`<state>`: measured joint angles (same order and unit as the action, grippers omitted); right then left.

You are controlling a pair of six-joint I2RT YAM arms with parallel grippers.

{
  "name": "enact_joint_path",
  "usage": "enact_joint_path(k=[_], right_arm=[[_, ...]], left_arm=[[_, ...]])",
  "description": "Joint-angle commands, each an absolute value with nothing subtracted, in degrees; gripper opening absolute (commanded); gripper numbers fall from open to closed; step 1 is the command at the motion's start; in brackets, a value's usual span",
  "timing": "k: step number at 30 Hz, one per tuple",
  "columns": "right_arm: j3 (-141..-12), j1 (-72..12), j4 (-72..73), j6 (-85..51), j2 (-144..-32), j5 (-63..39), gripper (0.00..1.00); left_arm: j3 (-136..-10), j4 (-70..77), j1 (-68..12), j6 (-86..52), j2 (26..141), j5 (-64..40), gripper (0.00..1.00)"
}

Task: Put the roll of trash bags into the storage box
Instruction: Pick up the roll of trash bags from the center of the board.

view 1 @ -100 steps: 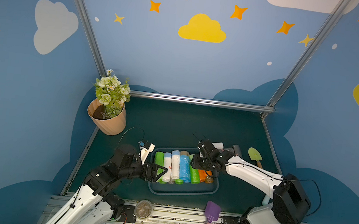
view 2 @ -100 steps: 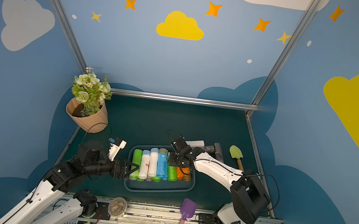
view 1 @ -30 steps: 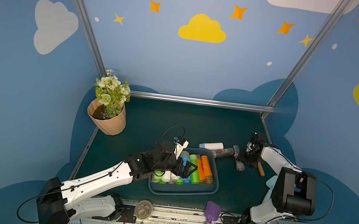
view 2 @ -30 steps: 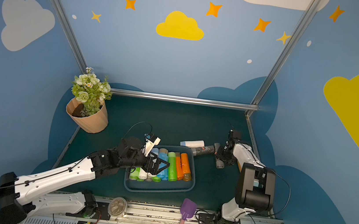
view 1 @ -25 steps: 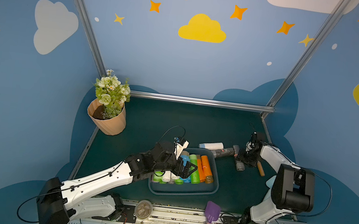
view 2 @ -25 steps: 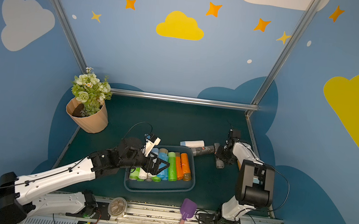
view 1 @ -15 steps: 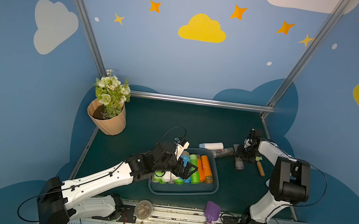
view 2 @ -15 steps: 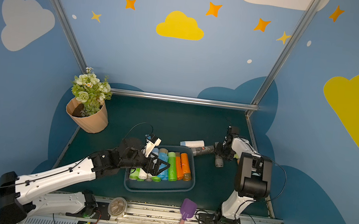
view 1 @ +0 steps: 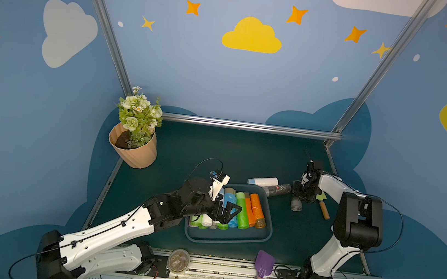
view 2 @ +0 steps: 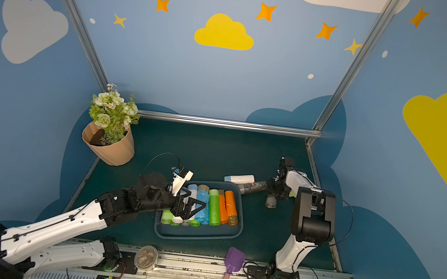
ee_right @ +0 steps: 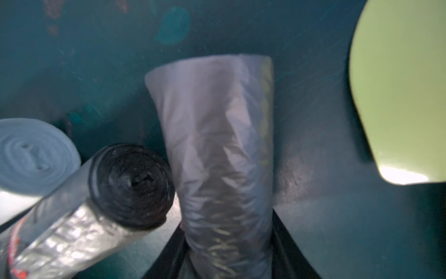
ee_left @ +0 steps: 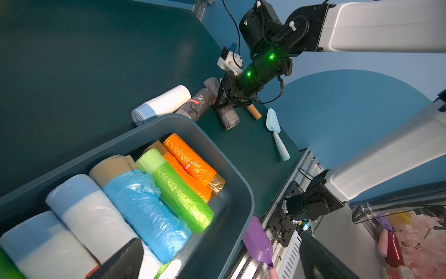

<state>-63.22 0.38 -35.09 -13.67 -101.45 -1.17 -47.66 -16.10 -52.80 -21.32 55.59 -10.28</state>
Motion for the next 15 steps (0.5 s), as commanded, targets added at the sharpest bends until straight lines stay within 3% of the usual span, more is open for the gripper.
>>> enact_joint_path(k=[1,10,15], right_arm=[[-62.47,0.12,-35.85,-14.23,-100.89,-1.14,0.37],[-60.29,-0.54,-38.57,-14.88,-93.19,-1.54,0.32],[-60.37,-5.02,-42.61,-15.58,-85.60,-0.83,0.32]], left_arm=[[-46.42,-20.87,-52.97,-19.27,52.45,-6.33,1.00],[-46.17,-33.65,-52.64,-17.82,41.06,2.39,1.00],[-45.49,-42.60,-51.68,-20.40,34.04,7.46,1.00]])
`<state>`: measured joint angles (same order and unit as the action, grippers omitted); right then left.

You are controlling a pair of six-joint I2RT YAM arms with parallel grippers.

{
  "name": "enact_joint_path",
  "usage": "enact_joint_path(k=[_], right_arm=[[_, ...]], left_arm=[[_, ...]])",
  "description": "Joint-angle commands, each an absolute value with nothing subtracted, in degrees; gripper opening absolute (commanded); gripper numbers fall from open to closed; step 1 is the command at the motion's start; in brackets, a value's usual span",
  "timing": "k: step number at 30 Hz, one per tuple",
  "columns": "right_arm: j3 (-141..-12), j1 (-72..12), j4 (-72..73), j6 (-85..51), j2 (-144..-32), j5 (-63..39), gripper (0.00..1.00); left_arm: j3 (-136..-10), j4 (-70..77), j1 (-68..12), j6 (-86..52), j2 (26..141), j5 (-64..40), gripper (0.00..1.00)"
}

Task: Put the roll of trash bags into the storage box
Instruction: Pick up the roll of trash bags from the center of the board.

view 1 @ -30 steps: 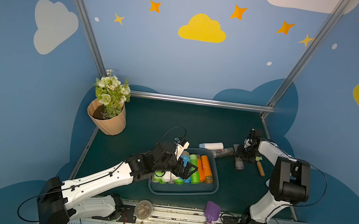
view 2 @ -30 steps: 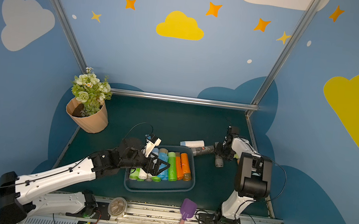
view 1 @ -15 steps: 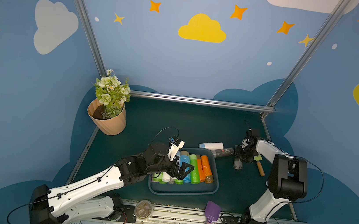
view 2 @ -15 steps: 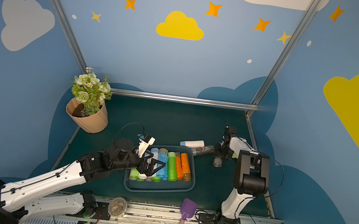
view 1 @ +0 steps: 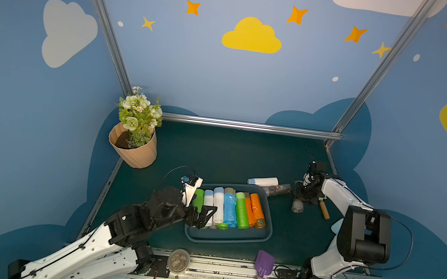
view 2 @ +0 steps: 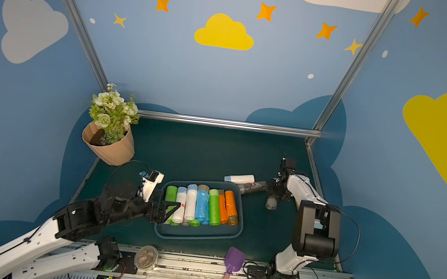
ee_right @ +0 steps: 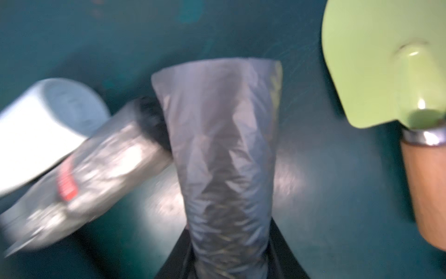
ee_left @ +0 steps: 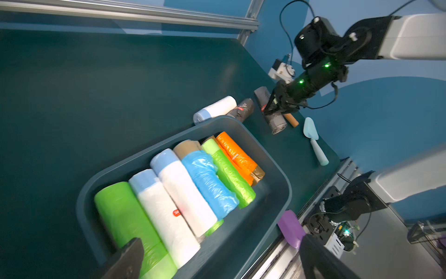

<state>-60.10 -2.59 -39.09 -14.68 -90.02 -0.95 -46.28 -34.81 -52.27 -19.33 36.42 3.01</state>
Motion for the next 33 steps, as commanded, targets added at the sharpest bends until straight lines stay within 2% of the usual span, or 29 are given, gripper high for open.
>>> enact_joint_path(k=[1,9,16,24,33], right_arm=[[-60.46,-6.36,-43.48,-15.92,-83.83,-1.26,0.32],[-60.50,-18.19,-49.39,-21.13,-70.12,-3.67,0.31],[-55.92,-28.35,-48.54,-28.59,-62.27,-5.53,0.31],[-54.21,-37.71,-44.53,-32.90,-66.24,-4.06,0.31],[-52.78,-40.32,-38.11,-35.71,-72.01,-2.55,0.31]], left_arm=[[-44.83,-43.79,-51.51,-20.84,32.76,7.56,1.00],[-41.13,-42.25,-51.41,-19.67,24.81,6.35,1.00],[-42.15,-43.41,-51.46,-18.68,29.01,4.81,1.00],[-41.65,-42.98,-51.50,-18.95,26.78,5.10,1.00],[-41.66,-43.07,-51.49,-18.81,26.72,4.45,1.00]])
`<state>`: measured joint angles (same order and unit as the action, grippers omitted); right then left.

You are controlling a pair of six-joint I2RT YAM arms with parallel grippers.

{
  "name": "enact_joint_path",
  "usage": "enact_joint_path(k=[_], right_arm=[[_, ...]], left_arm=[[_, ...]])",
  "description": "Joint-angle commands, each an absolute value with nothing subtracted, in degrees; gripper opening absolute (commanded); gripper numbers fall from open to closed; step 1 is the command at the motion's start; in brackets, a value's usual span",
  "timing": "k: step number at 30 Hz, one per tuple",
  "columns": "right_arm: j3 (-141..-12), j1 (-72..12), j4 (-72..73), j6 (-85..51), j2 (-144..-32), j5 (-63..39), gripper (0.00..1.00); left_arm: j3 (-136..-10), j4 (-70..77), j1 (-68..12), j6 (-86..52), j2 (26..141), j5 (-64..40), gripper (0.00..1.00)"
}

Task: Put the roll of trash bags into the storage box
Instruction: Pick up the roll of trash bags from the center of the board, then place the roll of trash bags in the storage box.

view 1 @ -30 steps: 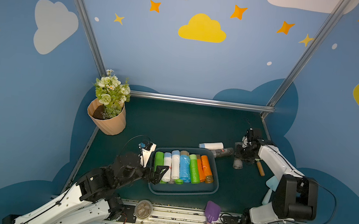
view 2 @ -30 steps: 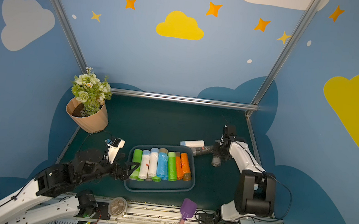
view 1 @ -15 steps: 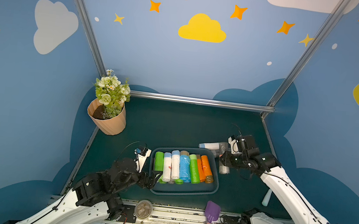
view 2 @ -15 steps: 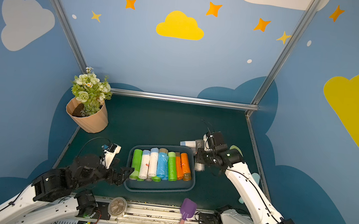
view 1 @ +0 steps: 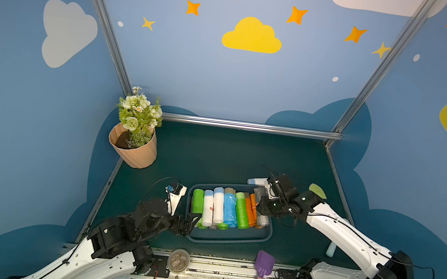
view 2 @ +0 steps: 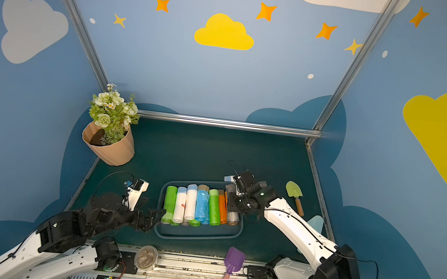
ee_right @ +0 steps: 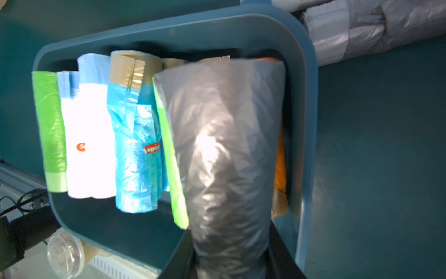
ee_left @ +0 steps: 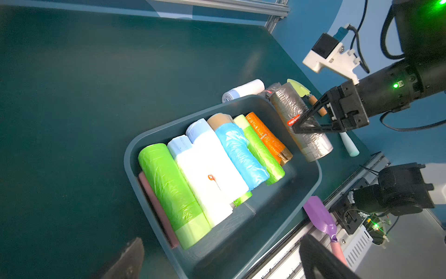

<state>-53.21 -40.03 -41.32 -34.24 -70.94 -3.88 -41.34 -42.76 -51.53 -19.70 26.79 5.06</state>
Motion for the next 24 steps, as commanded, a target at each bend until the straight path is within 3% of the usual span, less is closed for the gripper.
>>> enact_joint_path(k=[1,24], right_arm=[[-52.74,-40.40,-37.62,-35.64,-72.71,-2.63,0.31],[-50.05,-43.70,-27.71,-38.40,-82.26,-5.93,0.31]], left_arm=[[-41.65,-42.98,-51.44,-18.73,26.81,4.27,1.00],[-41.39,-42.10,-50.45,-18.46,28.83,1.97,1.00]])
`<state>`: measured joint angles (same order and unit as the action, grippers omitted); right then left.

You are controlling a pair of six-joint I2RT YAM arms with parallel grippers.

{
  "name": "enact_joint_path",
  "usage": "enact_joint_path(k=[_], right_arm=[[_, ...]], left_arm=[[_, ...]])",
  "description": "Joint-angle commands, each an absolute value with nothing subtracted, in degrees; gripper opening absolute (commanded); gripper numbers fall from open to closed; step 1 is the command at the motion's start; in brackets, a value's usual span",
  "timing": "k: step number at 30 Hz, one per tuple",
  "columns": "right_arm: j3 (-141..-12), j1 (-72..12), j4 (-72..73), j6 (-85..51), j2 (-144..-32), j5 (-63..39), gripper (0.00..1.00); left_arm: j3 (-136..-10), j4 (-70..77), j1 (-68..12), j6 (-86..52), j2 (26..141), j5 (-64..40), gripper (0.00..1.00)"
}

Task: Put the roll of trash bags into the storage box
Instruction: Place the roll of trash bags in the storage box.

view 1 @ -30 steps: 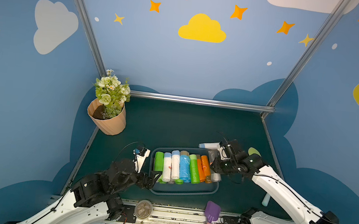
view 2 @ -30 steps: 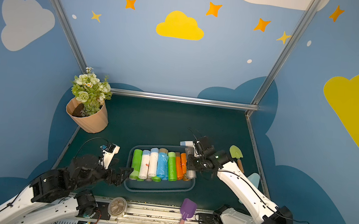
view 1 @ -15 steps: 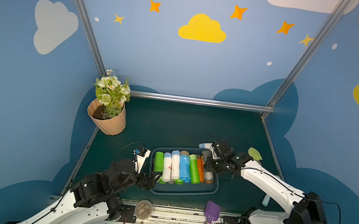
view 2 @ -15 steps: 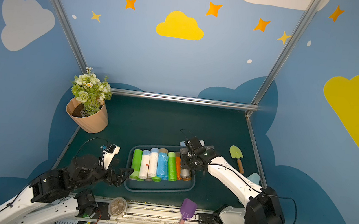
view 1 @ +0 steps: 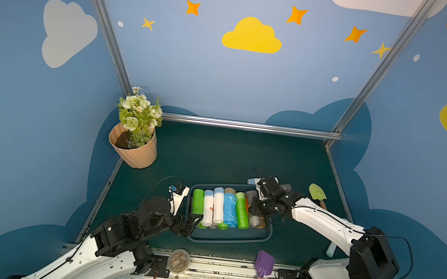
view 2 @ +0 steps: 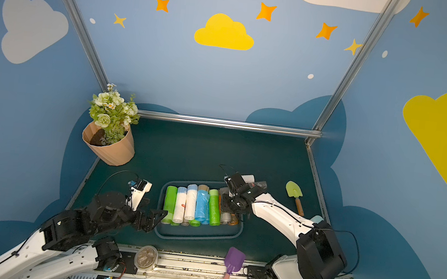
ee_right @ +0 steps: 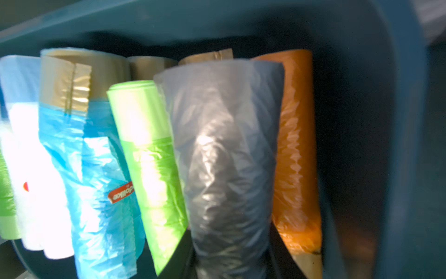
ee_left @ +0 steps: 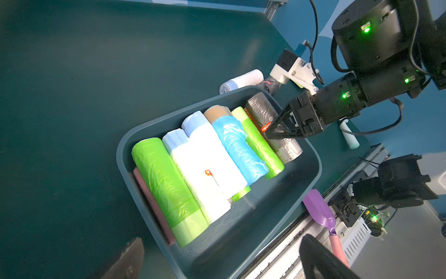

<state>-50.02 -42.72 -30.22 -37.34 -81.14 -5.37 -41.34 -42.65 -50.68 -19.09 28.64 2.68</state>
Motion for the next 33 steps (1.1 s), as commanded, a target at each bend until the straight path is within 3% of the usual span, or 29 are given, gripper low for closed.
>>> enact_joint_path(k=[1,33], right_arm=[[-50.25,-44.01,-27.51,-38.54,-82.73,-5.96,0.31],[-53.53,-47.28,-29.38,-39.22,-84.47,-1.65,0.31]], left_arm=[[-41.36,-42.06,-50.45,-18.53,29.09,1.80,1.00],[-41.23,-41.75,-50.38,-18.34,29.42,0.79,1.00]])
